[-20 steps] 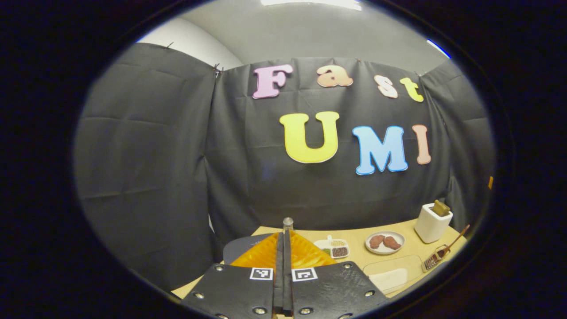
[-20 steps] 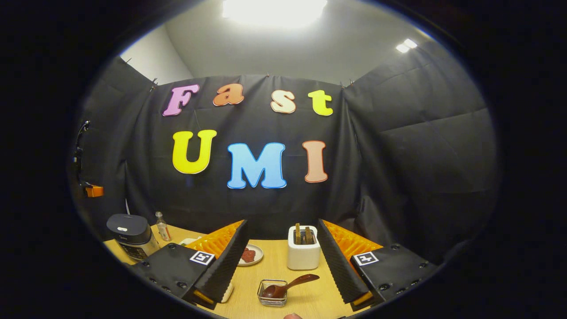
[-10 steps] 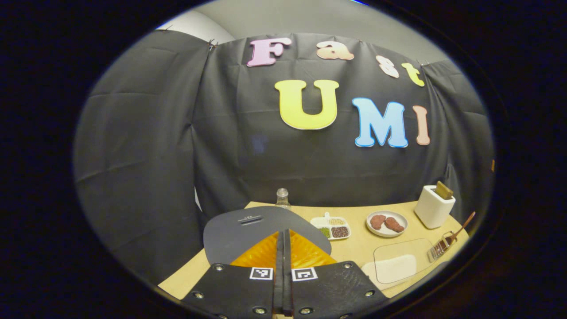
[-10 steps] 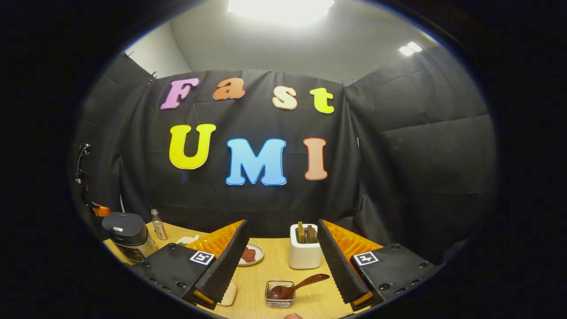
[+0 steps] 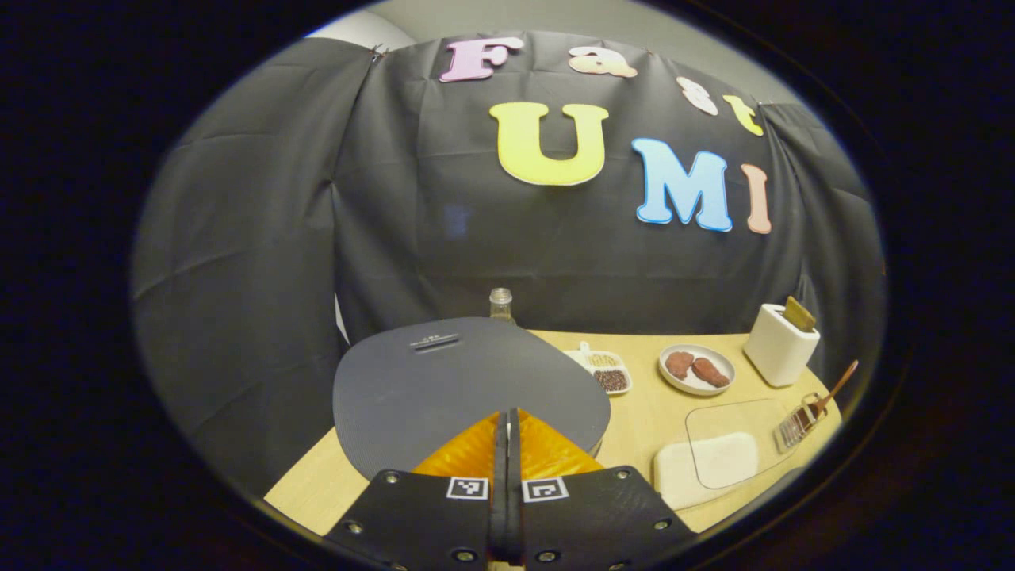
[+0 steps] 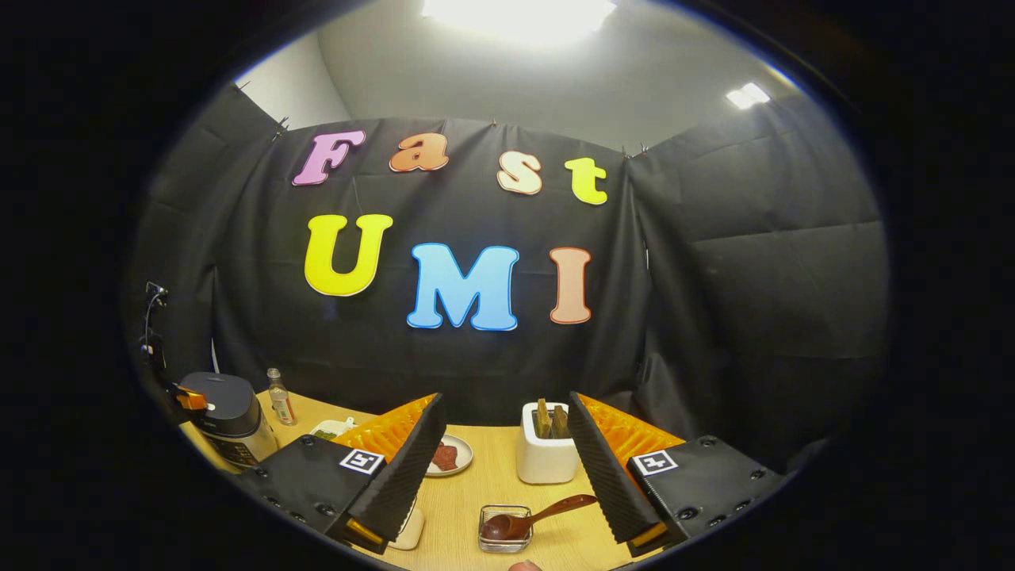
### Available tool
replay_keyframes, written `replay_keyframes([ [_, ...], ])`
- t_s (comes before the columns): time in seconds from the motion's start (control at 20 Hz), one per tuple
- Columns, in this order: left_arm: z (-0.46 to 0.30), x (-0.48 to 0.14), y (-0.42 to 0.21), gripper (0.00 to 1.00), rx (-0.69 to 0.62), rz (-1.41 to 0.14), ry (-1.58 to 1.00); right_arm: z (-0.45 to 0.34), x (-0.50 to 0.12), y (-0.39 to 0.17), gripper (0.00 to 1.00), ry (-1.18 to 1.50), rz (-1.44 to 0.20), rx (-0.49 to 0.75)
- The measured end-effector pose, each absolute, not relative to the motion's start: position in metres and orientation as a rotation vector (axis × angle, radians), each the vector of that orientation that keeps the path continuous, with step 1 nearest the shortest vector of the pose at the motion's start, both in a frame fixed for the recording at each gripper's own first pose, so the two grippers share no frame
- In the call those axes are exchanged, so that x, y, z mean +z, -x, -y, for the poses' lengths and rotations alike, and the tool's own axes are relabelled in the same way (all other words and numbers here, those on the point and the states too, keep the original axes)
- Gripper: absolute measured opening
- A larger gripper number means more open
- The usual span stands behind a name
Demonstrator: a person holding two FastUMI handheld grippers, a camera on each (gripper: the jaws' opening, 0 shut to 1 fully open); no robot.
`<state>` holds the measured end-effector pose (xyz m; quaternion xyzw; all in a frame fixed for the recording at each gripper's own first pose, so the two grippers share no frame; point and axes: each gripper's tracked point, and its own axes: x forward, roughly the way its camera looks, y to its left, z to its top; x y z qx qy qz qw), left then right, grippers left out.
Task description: Close the left gripper, press the button to open the rice cooker; take a wooden spoon from the chopstick holder with the right hand, scoop a spoonful of rice and pour it into the rice cooker, then put the wooden spoon back into the chopstick holder.
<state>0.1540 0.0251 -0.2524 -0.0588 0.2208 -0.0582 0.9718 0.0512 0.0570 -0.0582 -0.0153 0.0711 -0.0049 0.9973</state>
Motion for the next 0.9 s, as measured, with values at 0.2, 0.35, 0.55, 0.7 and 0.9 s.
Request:
replay_keyframes([
  [0.2,-0.024,-0.265,-0.151,0.02,-0.106,-0.465,0.126,-0.061,-0.056,-0.055,0.97,0.043,-0.136,-0.002],
  [0.35,-0.024,-0.268,-0.15,0.02,-0.1,-0.497,0.139,-0.065,-0.059,-0.055,0.97,0.057,-0.138,0.012],
  [0.55,-0.025,-0.267,-0.151,0.02,-0.097,-0.497,0.161,-0.066,-0.062,-0.052,0.98,0.047,-0.145,0.021],
  [0.7,-0.027,-0.257,-0.151,0.02,-0.088,-0.474,0.123,-0.058,-0.061,-0.048,0.97,0.039,-0.142,0.007],
  [0.9,-0.036,-0.212,-0.168,0.01,-0.067,-0.371,0.09,-0.049,-0.062,-0.044,0.97,0.029,-0.148,-0.008],
])
